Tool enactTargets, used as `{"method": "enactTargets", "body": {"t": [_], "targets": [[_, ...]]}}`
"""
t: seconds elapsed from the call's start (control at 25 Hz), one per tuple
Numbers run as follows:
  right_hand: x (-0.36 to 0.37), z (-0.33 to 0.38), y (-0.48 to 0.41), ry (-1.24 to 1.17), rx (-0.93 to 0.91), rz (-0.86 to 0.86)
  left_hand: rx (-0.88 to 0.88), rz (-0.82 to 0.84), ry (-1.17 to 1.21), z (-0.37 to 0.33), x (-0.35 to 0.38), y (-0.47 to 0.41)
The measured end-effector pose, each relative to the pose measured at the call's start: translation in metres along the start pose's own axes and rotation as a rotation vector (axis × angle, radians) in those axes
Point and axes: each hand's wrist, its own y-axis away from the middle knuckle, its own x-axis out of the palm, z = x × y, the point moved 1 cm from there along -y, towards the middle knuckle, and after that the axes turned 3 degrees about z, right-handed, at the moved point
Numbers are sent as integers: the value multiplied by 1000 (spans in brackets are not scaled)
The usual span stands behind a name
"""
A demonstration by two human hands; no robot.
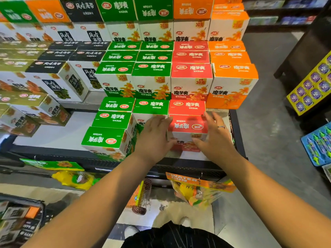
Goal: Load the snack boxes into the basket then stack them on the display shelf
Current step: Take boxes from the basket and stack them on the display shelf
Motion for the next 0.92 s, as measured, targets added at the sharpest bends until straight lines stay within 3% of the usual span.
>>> {"method": "enactTargets", "body": {"t": [0.12, 0.24, 0.44, 0.64, 0.92], "targets": [[-18, 24, 9, 384, -94, 28, 21, -15, -203, 3, -15, 13], [-20, 53, 19, 497, -157, 69, -24, -50, -239, 16, -31, 35], [10, 121, 57, 511, -274, 96, -185, -117, -259, 54, -68, 105], [57, 211, 100, 523, -395, 243, -364, -214, -239, 118, -106, 206], [167, 348, 198, 488, -632, 405, -649, -283, -210, 211, -128, 387]]}}
